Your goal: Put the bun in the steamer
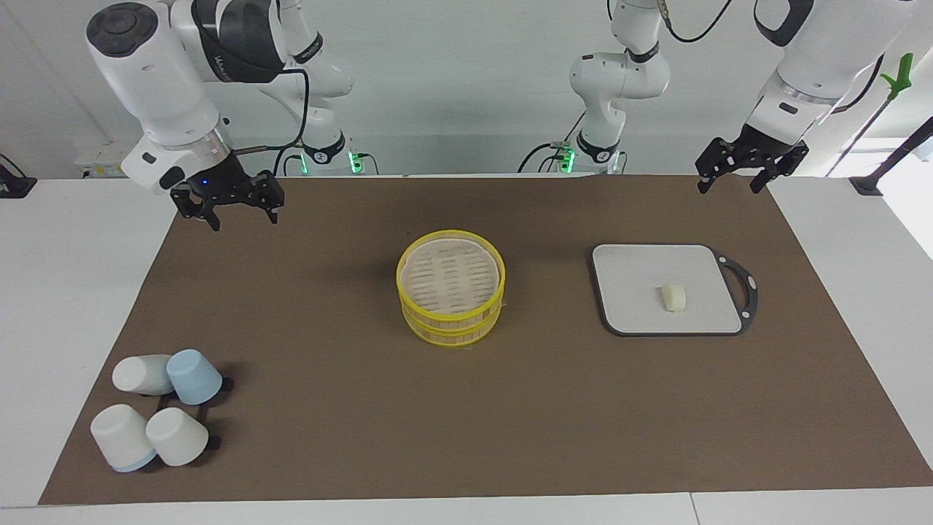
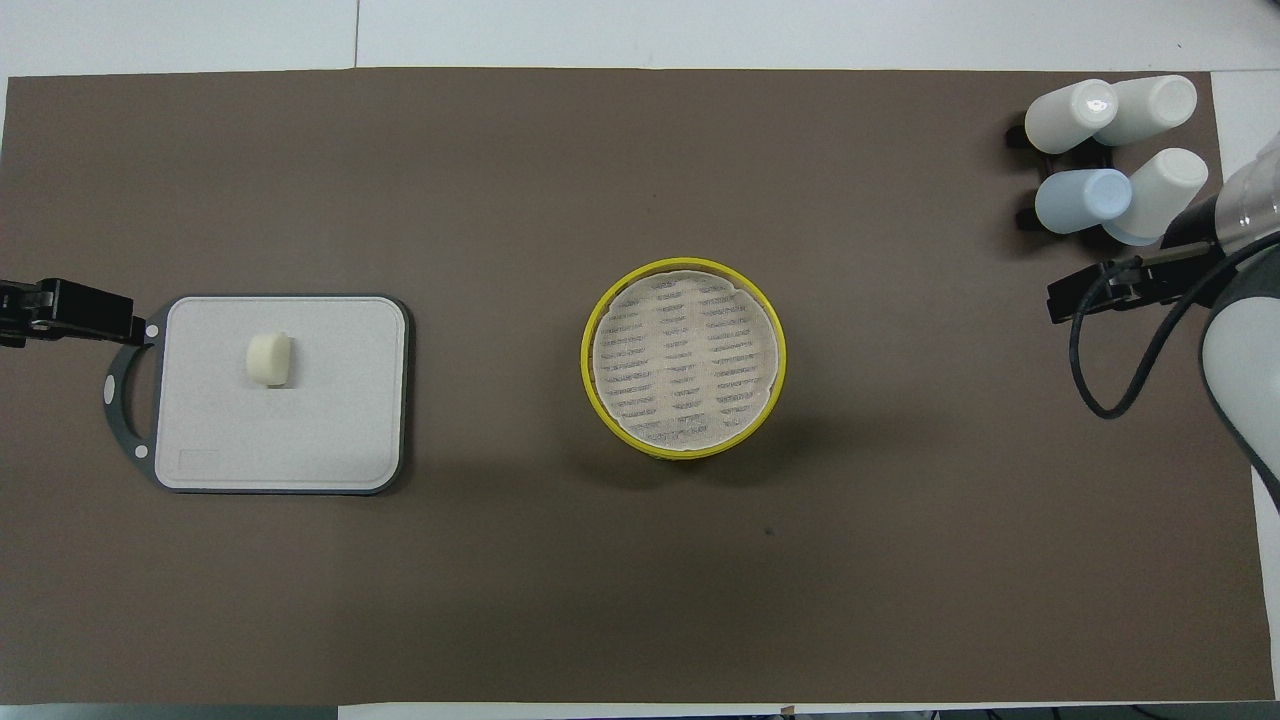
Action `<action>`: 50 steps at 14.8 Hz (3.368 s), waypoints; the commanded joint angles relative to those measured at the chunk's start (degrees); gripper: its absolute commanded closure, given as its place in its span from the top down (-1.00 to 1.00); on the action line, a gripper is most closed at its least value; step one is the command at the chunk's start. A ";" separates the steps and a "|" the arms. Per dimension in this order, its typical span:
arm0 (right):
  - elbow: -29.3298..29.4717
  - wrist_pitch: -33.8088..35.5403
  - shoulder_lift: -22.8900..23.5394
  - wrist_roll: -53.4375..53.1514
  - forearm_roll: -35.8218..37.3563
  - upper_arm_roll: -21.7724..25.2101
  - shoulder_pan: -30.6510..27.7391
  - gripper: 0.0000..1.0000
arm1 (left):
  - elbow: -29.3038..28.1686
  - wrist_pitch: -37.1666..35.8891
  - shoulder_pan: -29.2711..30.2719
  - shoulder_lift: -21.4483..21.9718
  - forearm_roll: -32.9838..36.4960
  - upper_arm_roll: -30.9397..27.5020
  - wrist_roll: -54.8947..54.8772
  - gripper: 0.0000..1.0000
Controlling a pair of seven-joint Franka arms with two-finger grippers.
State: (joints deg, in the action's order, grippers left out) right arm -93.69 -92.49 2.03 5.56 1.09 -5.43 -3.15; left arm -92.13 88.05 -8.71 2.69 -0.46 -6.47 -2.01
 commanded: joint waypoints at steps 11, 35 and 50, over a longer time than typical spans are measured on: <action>-3.16 -6.20 -1.16 -3.24 -0.83 -1.07 3.48 1.00 | -1.02 1.23 -0.43 0.91 0.73 -0.57 0.34 1.00; 17.32 -14.12 28.29 -51.70 1.81 -0.37 37.17 0.95 | -38.30 52.57 1.68 -7.87 0.73 -0.83 -9.14 0.98; 14.68 -19.92 30.57 -53.98 3.04 -0.37 38.31 0.76 | -38.12 54.42 1.59 -10.16 0.73 -0.74 -9.15 -0.17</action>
State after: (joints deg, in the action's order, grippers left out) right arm -78.15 -111.15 32.32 -46.87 3.08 -5.95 34.93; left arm -129.49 141.43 -7.70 -7.80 -0.46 -7.42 -10.58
